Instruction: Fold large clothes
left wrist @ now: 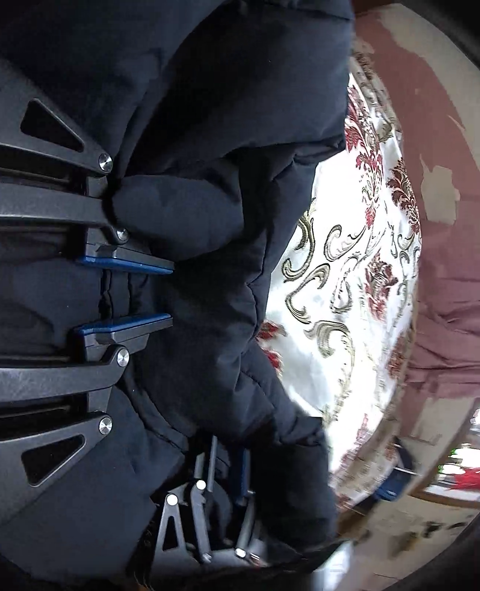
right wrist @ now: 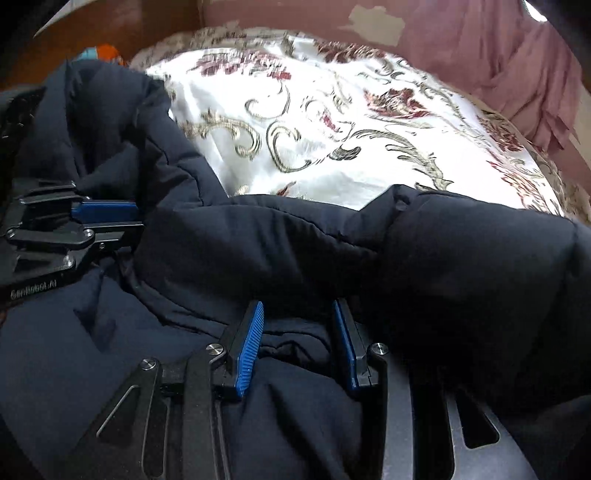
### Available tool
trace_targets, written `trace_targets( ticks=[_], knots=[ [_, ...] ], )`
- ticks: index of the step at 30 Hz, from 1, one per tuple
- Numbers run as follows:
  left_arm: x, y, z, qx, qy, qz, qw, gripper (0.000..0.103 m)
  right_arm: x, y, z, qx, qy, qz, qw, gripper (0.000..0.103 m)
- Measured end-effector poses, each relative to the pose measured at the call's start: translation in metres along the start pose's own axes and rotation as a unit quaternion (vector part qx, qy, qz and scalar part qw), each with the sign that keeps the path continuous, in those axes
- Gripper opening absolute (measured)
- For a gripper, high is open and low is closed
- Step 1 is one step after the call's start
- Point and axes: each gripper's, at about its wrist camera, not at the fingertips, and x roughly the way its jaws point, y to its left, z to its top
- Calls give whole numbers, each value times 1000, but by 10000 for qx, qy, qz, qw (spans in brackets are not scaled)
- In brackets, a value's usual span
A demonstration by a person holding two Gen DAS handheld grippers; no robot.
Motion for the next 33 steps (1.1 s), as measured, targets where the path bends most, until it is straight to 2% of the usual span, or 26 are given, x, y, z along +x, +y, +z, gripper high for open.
trace_targets(
  ticks=[3,5,8,12,14,17,19,22,23,28,29,31,32,33],
  knots=[
    [4,-1,0,40,3,122,9999,22,14,8,7,-201,117,-216,9995,32],
    [6,1,0,-13,-21,135,9999,21,17,7,9,-126,60,-206,9997,32],
    [6,-2,-2,20,-108,238,9997,21,15,6,3,-37,-194,-232,9995,32],
    [-14,-8,-9,51,-450,276,9986,20,-4,12,-11,-21,-689,-304,9972,33],
    [-25,-8,-11,-83,-536,396,9977,20,-12,11,-15,26,-817,-273,9963,33],
    [-48,-10,-19,-279,-846,833,9925,21,-24,9,-21,79,-869,-163,9960,38],
    [-63,-4,-25,-590,-946,863,9900,21,-34,8,-25,113,-953,-171,9952,39],
    [-79,8,-32,-970,-843,882,9878,22,-52,8,-35,90,-1149,-226,9931,45],
    [-85,8,-35,-1021,-835,913,9871,22,-59,7,-39,126,-1198,-236,9924,49],
    [-120,6,-47,-1260,-928,858,9839,23,-96,7,-54,274,-1494,-183,9882,54],
    [-126,5,-49,-1339,-925,811,9833,28,-105,8,-58,345,-1585,-137,9867,59],
    [-141,4,-56,-1539,-925,718,9811,55,-119,8,-65,458,-1691,-104,9845,68],
    [-150,2,-59,-1615,-1011,703,9792,81,-128,9,-70,490,-1754,-99,9832,71],
    [-161,1,-64,-1687,-1195,697,9759,88,-134,11,-73,502,-1795,-123,9824,71]
  ],
)
